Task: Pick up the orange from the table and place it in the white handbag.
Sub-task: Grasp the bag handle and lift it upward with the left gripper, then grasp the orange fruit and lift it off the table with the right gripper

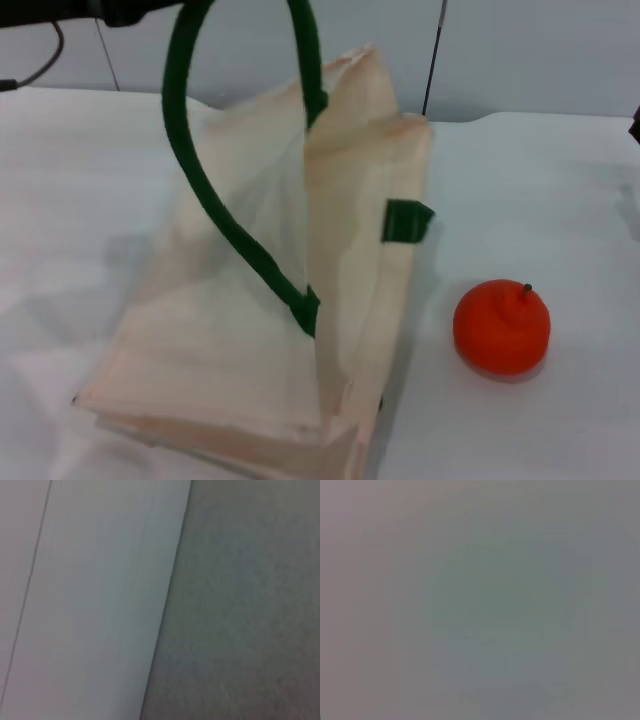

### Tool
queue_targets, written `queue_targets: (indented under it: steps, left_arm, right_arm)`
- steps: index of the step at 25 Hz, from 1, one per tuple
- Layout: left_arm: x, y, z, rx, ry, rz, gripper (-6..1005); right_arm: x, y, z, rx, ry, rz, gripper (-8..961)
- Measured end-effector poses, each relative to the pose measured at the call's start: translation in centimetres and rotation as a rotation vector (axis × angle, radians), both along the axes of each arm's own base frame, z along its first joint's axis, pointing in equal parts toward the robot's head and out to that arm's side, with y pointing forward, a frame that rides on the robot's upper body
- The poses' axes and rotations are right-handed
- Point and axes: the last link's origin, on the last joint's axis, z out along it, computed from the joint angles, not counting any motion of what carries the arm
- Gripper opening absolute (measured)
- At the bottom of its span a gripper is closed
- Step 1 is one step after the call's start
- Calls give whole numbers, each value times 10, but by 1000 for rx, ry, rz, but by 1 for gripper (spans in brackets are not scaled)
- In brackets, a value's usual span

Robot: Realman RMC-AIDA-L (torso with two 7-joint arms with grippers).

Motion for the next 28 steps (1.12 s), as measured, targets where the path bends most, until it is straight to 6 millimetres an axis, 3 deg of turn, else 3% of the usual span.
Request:
queue_targets:
  steps: [8,13,16,21,25,28]
  left_arm:
    - [-9,-1,10,-52,-3,99,144]
    - [-7,0,13,-49,-9,109,144]
    - [-6,1,13,-50,-6,107,144]
    - [-5,2,13,-53,-2,114,143]
    - [-6,2,13,-55,-1,120,143]
    - [-6,3,13,-56,1,119,143]
  right_arm:
    - [9,-6,7,-12,137,-1,877]
    - [11,-12,33,-71,243,114,877]
    - [9,-16,54,-189,233,199,877]
    - [-9,-28,78,-537,111,381,877]
    - [-25,-42,71,-716,50,518,875]
    - [-32,-49,50,-843,-9,562,873]
